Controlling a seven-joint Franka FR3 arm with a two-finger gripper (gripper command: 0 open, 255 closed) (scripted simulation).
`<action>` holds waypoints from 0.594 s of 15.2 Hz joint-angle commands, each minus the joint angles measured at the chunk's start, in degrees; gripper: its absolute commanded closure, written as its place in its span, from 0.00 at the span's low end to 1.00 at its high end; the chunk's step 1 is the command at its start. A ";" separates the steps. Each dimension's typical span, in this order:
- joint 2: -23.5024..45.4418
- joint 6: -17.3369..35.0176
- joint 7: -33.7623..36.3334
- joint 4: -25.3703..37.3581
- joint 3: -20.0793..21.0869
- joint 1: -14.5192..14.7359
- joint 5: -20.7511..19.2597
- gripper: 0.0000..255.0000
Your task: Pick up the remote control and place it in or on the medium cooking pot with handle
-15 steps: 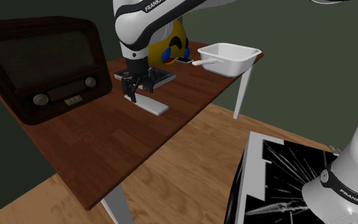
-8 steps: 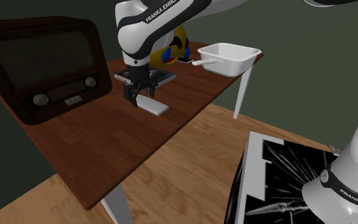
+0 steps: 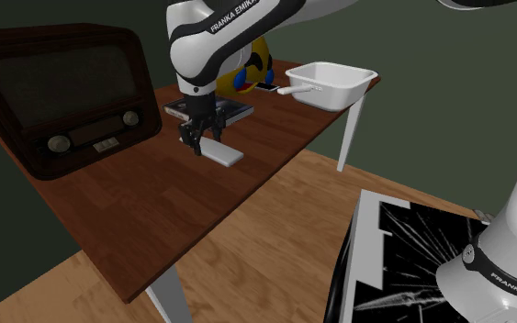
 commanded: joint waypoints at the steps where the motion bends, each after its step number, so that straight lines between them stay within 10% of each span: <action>1: 0.00 0.00 0.00 0.00 0.00 0.00 0.00 1.00; 9: -0.96 -1.81 -0.04 0.86 0.04 -0.01 0.06 1.00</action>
